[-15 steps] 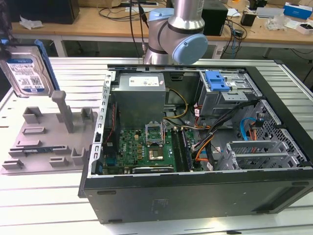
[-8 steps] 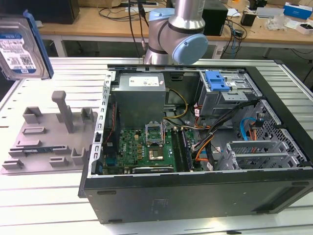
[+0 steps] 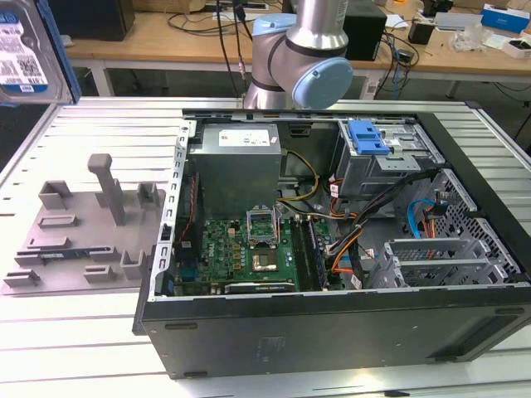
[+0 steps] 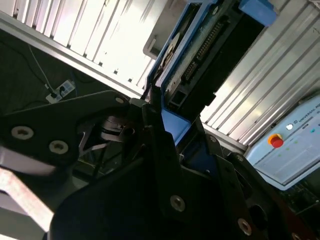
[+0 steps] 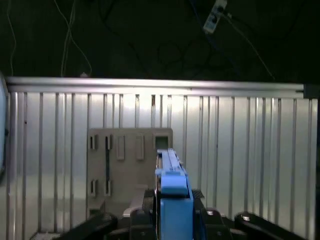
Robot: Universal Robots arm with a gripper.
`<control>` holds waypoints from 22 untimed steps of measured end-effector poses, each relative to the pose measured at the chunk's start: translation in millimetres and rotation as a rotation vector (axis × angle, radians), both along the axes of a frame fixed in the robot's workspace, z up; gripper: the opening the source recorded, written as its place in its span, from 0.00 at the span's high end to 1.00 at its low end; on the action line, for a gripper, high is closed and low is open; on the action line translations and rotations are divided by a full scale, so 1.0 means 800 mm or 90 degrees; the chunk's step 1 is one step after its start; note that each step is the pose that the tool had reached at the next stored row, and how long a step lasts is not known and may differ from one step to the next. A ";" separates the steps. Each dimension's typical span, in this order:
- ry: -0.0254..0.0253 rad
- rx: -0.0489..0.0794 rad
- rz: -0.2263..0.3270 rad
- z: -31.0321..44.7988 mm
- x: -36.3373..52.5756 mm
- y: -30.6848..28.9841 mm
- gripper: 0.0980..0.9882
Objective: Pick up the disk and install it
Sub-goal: 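Pick up the disk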
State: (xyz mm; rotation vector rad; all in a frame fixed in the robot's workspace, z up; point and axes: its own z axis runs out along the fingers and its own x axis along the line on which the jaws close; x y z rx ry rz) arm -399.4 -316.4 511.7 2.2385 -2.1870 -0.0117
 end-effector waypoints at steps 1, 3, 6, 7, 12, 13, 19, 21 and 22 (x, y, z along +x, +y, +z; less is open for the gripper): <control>-0.0001 0.000 0.000 -0.0001 0.000 0.0000 0.70; 0.0000 0.000 0.000 0.0001 0.000 0.0000 0.70; 0.0000 0.000 0.000 0.0001 0.000 0.0000 0.70; 0.0000 0.000 0.000 0.0001 0.000 0.0000 0.70; 0.0000 0.000 0.000 0.0001 0.000 0.0000 0.70; 0.0000 0.000 0.000 0.0002 0.001 -0.0003 0.70; 0.0005 0.000 0.000 0.0004 0.010 -0.0020 0.70; 0.0008 0.000 0.000 0.0003 0.013 -0.0022 0.70; 0.0009 0.000 0.000 0.0003 0.015 -0.0023 0.70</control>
